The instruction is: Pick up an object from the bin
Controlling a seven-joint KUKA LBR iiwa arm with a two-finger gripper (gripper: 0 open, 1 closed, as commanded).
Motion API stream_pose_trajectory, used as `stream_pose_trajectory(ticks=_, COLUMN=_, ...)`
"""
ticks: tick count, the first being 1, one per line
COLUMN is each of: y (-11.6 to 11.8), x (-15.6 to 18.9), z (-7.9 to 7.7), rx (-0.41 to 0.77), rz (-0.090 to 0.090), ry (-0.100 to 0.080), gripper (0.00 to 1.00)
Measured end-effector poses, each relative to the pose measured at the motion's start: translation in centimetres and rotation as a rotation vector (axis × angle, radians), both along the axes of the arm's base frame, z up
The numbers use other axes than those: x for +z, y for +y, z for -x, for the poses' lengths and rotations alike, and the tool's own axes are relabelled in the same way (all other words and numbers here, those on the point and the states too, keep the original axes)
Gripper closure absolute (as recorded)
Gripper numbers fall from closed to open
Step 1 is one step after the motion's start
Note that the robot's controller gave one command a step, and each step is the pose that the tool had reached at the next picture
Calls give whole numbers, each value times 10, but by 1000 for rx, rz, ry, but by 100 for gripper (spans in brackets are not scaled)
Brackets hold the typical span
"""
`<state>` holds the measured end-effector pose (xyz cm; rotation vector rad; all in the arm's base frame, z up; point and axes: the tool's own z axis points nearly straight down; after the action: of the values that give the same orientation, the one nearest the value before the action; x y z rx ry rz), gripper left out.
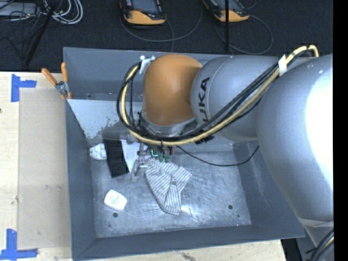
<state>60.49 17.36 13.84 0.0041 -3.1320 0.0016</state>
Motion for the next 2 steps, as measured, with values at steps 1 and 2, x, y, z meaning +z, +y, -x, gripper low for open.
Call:
stream_pose_trajectory(ticks=1, y=-1, x=5, z=-2, rx=-3, rz=-1, ry=-8, gripper=0)
stream_pose_trajectory(ticks=2, y=36, x=-38, z=25, rx=258, rz=-2, ry=-15, gripper=0)
